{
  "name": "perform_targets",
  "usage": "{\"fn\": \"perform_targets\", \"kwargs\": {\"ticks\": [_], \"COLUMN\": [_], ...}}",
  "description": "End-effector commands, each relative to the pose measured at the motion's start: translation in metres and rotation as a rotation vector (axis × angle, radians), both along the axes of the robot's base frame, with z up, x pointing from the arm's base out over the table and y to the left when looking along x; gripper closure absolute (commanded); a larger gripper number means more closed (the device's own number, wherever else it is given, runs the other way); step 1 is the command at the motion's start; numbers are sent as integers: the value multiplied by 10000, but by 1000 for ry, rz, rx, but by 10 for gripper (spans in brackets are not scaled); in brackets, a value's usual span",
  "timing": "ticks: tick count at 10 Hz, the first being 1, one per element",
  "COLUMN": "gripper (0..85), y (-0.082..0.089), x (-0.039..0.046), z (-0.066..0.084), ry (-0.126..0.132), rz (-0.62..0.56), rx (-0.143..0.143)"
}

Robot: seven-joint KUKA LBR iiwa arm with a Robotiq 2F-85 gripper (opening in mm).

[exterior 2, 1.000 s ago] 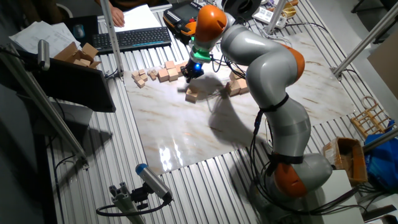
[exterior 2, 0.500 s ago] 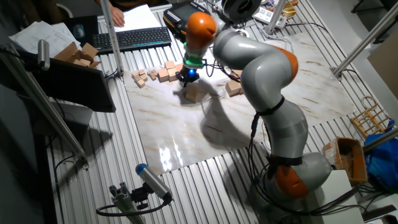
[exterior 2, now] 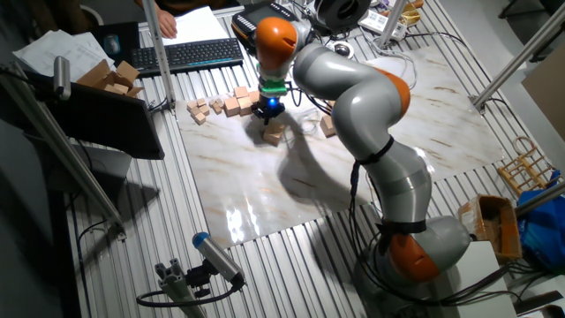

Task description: Stack the blocks into a cross shape

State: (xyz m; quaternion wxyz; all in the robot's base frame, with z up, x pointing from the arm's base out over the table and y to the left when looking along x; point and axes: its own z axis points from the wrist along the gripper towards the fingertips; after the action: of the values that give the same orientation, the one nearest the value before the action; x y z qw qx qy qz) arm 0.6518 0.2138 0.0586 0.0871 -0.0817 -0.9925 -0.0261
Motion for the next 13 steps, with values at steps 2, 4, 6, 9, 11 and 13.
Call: {"fn": "perform_targets", "kwargs": {"ticks": [2,4,6,9,11,13], "gripper": [850,850,850,850,850,850], "y": [-12,-28,-26,-27,-33,-31], "x": [-44,-39,-39,-38,-35,-37], "z": [31,28,27,26,23,26], "ry": [18,16,16,5,0,3], "rz": [30,49,43,43,37,46], "rx": [-44,-76,-63,-45,-29,-26]}}
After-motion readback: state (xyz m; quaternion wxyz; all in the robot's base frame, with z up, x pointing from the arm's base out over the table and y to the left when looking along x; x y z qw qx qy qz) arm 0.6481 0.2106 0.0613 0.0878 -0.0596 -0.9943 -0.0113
